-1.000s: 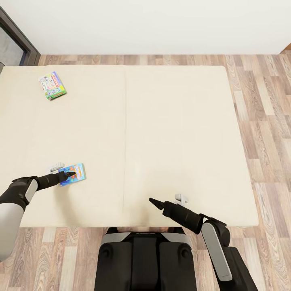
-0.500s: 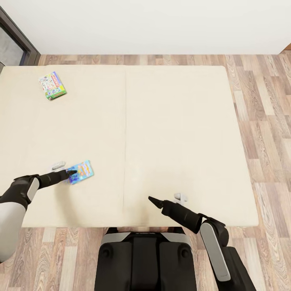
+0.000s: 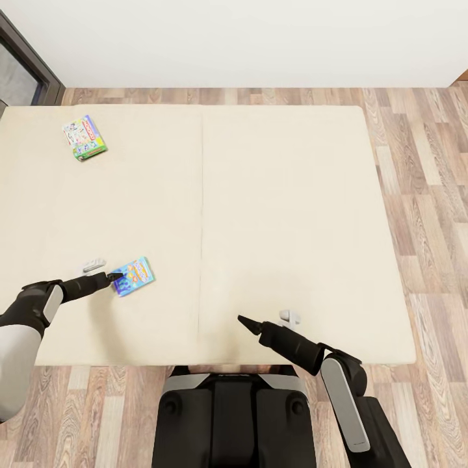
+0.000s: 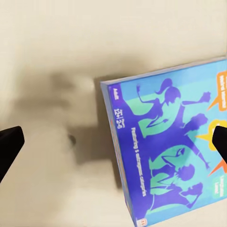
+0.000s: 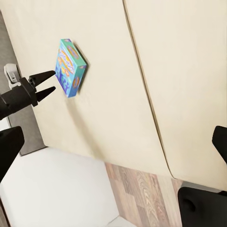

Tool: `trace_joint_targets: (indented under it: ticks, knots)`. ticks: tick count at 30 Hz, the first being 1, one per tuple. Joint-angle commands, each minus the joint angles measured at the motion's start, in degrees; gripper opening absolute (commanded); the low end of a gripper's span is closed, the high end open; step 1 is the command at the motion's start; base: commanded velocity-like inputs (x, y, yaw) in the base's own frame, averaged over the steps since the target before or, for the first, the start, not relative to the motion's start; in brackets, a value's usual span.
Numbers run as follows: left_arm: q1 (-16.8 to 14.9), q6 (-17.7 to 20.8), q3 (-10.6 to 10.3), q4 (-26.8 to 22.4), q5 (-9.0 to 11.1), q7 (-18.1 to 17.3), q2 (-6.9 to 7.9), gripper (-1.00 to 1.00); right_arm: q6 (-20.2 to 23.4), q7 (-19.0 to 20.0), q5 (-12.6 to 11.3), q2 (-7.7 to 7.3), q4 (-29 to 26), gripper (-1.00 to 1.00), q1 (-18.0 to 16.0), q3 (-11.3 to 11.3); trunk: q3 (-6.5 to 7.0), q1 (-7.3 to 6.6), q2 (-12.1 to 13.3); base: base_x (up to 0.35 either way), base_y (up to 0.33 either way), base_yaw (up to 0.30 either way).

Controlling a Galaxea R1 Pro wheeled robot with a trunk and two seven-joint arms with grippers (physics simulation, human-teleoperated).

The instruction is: Put all the toys in the child's room - the three board games (two on the bed and one on the table), the two jigsaw puzzles on the table, and the tennis ball on the table - inside the toy box on the table in the child's room.

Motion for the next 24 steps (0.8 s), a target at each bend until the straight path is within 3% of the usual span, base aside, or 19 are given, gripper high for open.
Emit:
trace_joint_targets:
  ticks: [1, 17, 24]
  knots:
    - [0.0, 0.5, 0.4, 0.0, -0.1, -0.3, -0.04, 1.0, 0.3, 0.2, 0.1, 0.03, 0.0, 1.0, 0.0, -0.1, -0.05, 0.03, -0.1, 0.0, 0.0, 0.0]
    - [0.0, 0.6, 0.5, 0.0, -0.2, -1.0, -0.09, 1.0, 0.3, 0.1, 0.1, 0.12, 0.0, 1.0, 0.0, 0.0, -0.05, 0.03, -0.1, 0.0, 0.0, 0.0]
    - [0.0, 1.5, 0.4, 0.0, -0.5, -6.4, -0.1, 1.0, 0.3, 0.1, 0.1, 0.12, 0.0, 1.0, 0.0, 0.0, -0.05, 0.03, -0.1, 0.0, 0.0, 0.0]
